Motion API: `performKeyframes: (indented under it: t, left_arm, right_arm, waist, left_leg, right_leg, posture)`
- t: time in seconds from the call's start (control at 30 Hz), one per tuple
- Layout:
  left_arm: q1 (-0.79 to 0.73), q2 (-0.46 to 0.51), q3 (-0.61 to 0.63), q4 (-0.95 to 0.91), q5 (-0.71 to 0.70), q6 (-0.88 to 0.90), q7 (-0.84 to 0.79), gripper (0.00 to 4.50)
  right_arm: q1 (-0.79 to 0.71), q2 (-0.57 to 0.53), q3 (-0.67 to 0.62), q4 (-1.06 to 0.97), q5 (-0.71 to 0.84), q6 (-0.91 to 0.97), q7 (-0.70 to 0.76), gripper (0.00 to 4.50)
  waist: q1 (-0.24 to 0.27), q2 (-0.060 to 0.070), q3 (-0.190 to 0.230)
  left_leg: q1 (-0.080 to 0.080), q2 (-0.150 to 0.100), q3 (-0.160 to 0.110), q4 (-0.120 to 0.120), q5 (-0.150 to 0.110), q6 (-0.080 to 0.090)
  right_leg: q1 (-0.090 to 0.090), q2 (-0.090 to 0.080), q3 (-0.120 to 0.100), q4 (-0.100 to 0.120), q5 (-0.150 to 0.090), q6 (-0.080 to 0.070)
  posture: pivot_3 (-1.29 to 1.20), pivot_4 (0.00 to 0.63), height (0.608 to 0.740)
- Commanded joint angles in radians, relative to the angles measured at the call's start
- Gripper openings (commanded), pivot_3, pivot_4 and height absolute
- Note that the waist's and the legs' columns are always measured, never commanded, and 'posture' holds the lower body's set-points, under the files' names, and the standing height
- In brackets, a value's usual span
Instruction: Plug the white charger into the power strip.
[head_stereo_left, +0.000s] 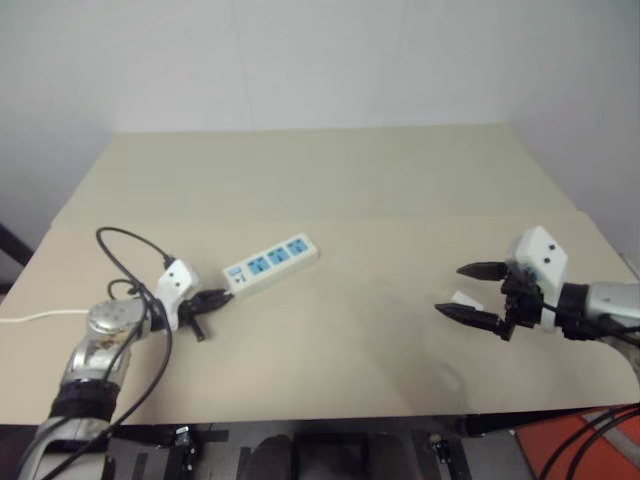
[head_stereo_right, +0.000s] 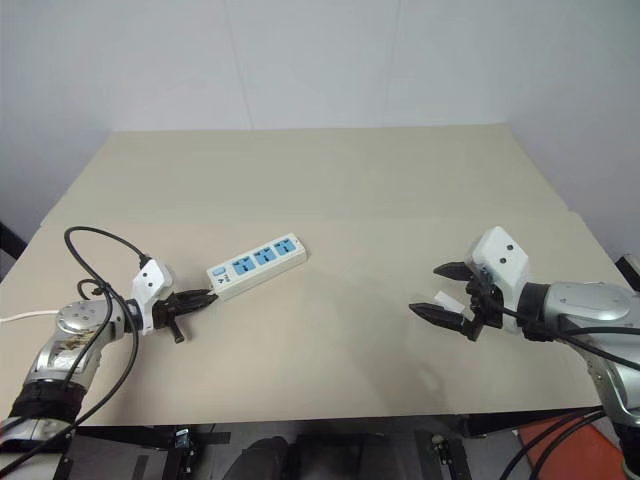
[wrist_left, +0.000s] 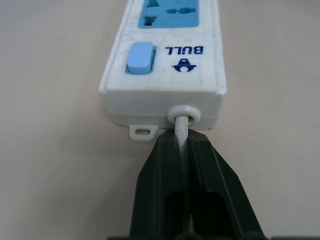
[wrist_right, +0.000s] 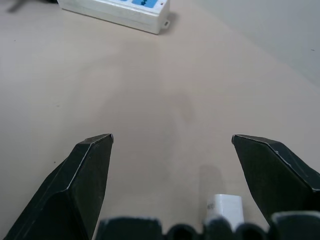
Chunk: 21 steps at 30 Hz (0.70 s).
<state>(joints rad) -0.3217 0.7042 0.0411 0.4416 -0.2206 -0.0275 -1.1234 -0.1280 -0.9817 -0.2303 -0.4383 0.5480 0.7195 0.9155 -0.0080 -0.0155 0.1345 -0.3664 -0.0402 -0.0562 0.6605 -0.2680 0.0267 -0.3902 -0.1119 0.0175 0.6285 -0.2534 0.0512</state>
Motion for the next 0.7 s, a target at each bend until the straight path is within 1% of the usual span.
performKeyframes:
  t: [0.03,0.1,0.17,0.23,0.33,0.37,0.43,0.53,0.7]
  left_arm:
    - [-0.025,-0.016,0.031,-0.016,-0.094,-0.054,-0.121,1.51]
    - [-0.02,0.006,0.014,-0.035,-0.105,-0.03,-0.185,2.11]
    - [-0.016,0.017,0.009,-0.033,-0.101,-0.034,-0.215,2.74]
    - [-0.02,0.01,0.026,-0.03,-0.112,-0.041,-0.215,3.32]
    - [-0.046,-0.011,0.069,0.007,-0.108,-0.122,-0.154,4.24]
    - [-0.052,-0.001,0.08,0.008,-0.124,-0.123,-0.176,4.49]
    - [-0.056,0.021,0.099,-0.004,-0.162,-0.099,-0.222,4.49]
    - [-0.078,0.027,0.133,0.013,-0.173,-0.111,-0.204,4.49]
    - [-0.098,-0.023,0.163,0.063,-0.185,-0.175,-0.19,4.49]
  right_arm:
    - [-0.007,-0.007,-0.024,-0.013,-0.003,-0.022,0.002,4.5]
    - [0.007,-0.008,-0.038,-0.022,0.0,-0.018,0.001,4.5]
    - [0.024,-0.008,-0.048,-0.029,0.001,-0.019,0.0,4.5]
    - [0.036,-0.006,-0.055,-0.033,0.002,-0.017,-0.001,4.5]
    - [0.049,-0.004,-0.064,-0.044,0.006,-0.014,-0.006,4.5]
    - [0.051,-0.004,-0.066,-0.046,0.007,-0.014,-0.007,4.5]
    - [0.051,-0.003,-0.068,-0.046,0.008,-0.016,-0.008,4.5]
    - [0.046,-0.002,-0.063,-0.035,0.002,-0.026,-0.008,4.5]
    - [0.035,0.003,-0.051,-0.027,-0.003,-0.039,-0.008,4.5]
  waist:
    - [-0.001,0.0,0.0]
    - [-0.001,-0.001,0.0]
    - [0.0,-0.001,0.001]
    - [0.0,-0.001,0.001]
    - [0.001,-0.002,0.001]
    - [0.002,-0.002,0.001]
    - [0.002,-0.002,0.001]
    - [-0.004,-0.002,0.001]
    - [-0.003,-0.002,0.001]
  left_leg:
    - [-0.001,0.0,0.0,0.0,0.0,0.0]
    - [-0.003,0.0,0.0,0.0,0.0,0.0]
    - [-0.003,0.0,0.0,0.0,0.0,0.0]
    - [-0.003,0.0,0.0,0.0,0.0,0.0]
    - [-0.003,0.0,0.0,0.0,0.0,0.0]
    - [-0.003,0.0,0.0,0.0,0.0,0.0]
    - [-0.003,0.0,0.0,0.0,0.0,0.0]
    - [-0.002,0.0,0.0,0.0,0.0,0.0]
    - [-0.002,0.0,0.0,0.0,0.0,0.0]
  right_leg:
    - [-0.001,0.0,0.0,0.0,0.0,0.0]
    - [-0.002,0.0,0.0,-0.001,0.0,0.0]
    - [-0.003,0.0,-0.001,-0.001,0.0,0.0]
    - [-0.003,0.0,-0.001,-0.001,0.0,0.0]
    - [-0.002,0.0,-0.001,-0.001,0.0,0.0]
    - [-0.002,0.0,-0.001,-0.001,0.0,0.0]
    - [-0.002,0.0,-0.001,0.0,0.0,0.0]
    - [-0.002,0.0,-0.001,0.0,0.0,0.0]
    - [-0.002,0.0,-0.001,-0.001,0.0,0.0]
  posture:
    - [0.0,0.15,0.74]
    - [0.0,0.15,0.74]
    - [0.0,0.15,0.74]
    - [0.0,0.15,0.74]
    - [0.0,0.15,0.74]
    - [0.0,0.15,0.74]
    - [0.0,0.15,0.74]
    - [0.0,0.15,0.74]
    - [0.0,0.15,0.74]
